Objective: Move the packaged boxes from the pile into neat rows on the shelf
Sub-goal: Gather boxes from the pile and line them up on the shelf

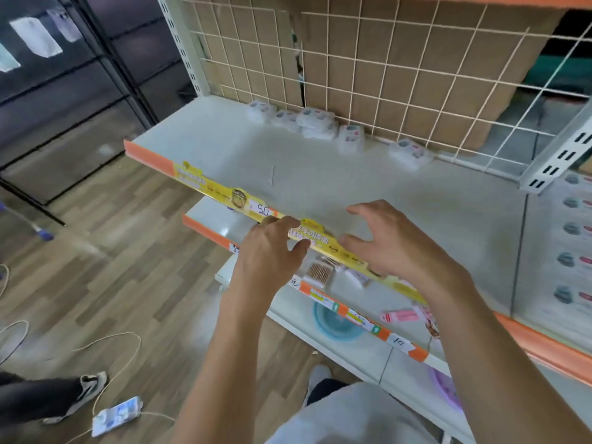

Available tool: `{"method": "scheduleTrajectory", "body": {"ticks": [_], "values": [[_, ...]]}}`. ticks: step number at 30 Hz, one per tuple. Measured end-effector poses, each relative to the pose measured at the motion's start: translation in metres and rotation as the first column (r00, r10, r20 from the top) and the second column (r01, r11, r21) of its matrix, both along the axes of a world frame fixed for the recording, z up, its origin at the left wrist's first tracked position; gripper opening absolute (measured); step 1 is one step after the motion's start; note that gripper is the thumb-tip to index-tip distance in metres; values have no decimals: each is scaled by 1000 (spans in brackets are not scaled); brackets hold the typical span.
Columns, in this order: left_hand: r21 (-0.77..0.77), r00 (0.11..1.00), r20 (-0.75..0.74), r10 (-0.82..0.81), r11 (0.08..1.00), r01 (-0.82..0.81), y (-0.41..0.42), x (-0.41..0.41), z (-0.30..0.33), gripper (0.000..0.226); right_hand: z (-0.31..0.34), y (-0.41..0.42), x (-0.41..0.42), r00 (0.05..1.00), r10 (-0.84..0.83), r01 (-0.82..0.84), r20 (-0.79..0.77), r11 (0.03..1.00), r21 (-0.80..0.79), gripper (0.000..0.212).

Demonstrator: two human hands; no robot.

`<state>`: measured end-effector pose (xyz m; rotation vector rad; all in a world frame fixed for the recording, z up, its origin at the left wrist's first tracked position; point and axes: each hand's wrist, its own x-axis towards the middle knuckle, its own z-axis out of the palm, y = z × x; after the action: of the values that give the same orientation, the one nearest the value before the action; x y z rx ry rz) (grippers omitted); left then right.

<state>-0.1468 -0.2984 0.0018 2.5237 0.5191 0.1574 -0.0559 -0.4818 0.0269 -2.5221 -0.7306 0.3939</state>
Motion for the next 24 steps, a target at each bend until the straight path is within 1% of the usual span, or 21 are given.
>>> {"method": "scheduleTrajectory", "body": {"ticks": [3, 6, 9, 11, 13, 16, 21, 24], "values": [[11, 999, -17, -30, 999, 31, 24, 21, 3, 38, -3, 23, 17, 999, -32, 33, -17, 999, 5, 59], [30, 998, -5, -63, 998, 63, 42, 43, 6, 38, -5, 43, 32, 998, -56, 56, -27, 998, 8, 62], [2, 994, 12, -110, 994, 110, 56, 63, 5, 37, -7, 55, 46, 995, -82, 82, -52, 997, -5, 63], [0, 992, 7, -125, 992, 125, 66, 78, 5, 38, -9, 63, 55, 993, -105, 105, -46, 994, -5, 60], [21, 989, 1, -146, 989, 146, 75, 94, 4, 39, -12, 71, 64, 989, -145, 145, -15, 989, 8, 53], [9, 982, 10, -191, 982, 191, 85, 115, 0, 40, -22, 84, 77, 970, -240, 238, 47, 970, 58, 48], [15, 960, 2, -280, 960, 280, 109, 151, -8, 41, -40, 115, 101, 912, -395, 377, 108, 914, 152, 47], [18, 947, -22, -320, 947, 320, 125, 173, -10, 42, -51, 136, 120, 860, -479, 461, 175, 877, 135, 54]]}}
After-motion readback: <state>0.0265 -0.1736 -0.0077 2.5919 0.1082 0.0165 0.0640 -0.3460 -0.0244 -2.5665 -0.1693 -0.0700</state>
